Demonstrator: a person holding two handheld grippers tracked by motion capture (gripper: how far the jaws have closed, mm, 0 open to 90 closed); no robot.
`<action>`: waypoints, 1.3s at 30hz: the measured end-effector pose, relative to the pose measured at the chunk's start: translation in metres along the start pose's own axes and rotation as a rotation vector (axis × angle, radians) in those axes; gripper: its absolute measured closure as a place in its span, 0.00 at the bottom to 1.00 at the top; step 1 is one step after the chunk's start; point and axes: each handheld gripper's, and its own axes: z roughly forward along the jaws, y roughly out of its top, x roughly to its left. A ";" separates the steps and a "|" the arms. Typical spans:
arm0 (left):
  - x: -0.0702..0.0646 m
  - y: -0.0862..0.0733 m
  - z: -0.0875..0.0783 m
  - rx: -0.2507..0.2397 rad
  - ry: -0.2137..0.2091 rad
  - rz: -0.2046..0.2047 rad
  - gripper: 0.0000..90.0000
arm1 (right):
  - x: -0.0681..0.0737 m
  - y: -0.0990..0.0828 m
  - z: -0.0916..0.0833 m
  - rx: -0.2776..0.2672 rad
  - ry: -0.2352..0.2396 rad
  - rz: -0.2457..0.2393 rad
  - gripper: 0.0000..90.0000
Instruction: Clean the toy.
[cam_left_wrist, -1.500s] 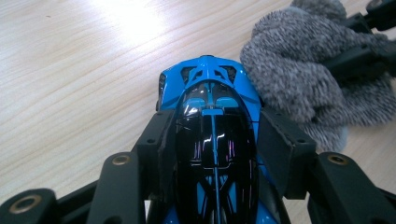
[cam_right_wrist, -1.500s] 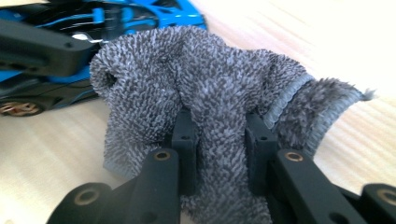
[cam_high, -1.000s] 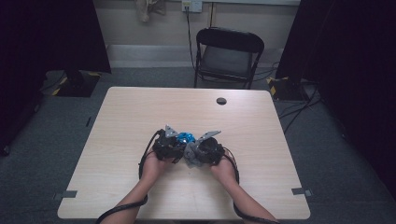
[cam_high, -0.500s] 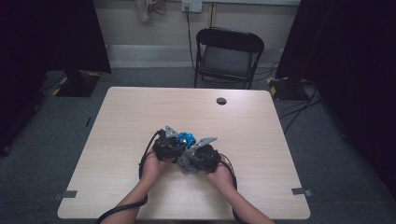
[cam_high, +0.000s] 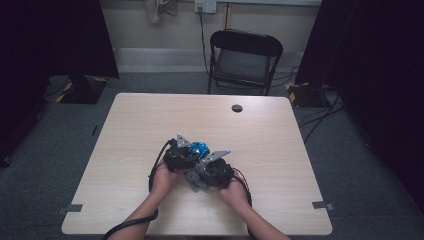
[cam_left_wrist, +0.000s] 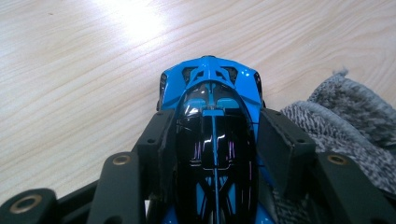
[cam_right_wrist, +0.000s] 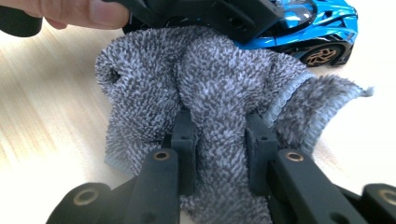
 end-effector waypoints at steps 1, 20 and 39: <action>0.000 0.000 0.000 0.000 0.000 0.001 0.53 | 0.001 0.000 0.000 -0.001 0.003 -0.001 0.79; 0.001 -0.002 -0.001 -0.005 -0.006 0.005 0.53 | -0.006 -0.004 -0.021 -0.027 0.021 -0.001 0.79; 0.001 -0.002 -0.002 -0.001 -0.009 0.013 0.53 | -0.063 0.014 -0.041 -0.040 -0.118 0.081 0.79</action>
